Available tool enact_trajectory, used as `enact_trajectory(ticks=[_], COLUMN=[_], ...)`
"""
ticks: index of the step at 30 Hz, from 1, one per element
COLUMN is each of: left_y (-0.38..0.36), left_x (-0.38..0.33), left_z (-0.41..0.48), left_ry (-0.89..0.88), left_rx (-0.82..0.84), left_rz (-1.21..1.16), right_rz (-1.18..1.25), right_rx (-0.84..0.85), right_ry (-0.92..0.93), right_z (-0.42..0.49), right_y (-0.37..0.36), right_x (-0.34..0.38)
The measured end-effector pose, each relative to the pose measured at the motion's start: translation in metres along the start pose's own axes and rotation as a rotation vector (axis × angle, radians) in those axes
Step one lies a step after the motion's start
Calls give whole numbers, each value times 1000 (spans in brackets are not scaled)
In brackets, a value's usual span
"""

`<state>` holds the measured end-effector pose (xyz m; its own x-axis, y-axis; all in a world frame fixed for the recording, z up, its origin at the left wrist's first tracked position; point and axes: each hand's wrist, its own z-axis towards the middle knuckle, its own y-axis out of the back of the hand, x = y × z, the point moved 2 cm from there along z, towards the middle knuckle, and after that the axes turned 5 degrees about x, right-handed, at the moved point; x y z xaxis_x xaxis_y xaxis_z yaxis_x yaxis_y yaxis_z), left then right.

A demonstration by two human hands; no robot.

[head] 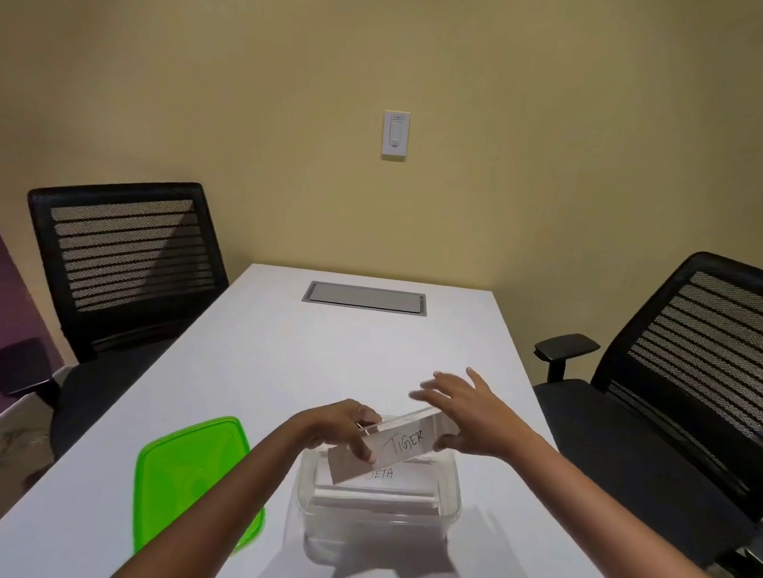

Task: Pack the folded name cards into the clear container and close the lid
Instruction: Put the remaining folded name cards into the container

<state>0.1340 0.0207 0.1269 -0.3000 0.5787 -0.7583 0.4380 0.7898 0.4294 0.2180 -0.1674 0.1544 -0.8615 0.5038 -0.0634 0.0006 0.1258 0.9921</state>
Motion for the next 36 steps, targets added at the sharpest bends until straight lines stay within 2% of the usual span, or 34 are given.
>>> enact_trajectory(ticks=[5,8,14,17,36], left_y=[7,9,5,-2,-44], left_x=[10,17,30,38,92], left_z=[4,14,40,52,78], left_ry=[25,83,217,242,382], left_rx=[82,90,-31,-37,30], left_rz=[71,160,405,471,463], right_rz=[300,365,343,302,370], right_rx=[250,315,369,411,552], right_ry=[-42,-73,-106,-124,-105], right_z=[11,19,36,44,59], right_y=[-19,-36,-63,-78,-144], right_x=[1,5,14,15,29])
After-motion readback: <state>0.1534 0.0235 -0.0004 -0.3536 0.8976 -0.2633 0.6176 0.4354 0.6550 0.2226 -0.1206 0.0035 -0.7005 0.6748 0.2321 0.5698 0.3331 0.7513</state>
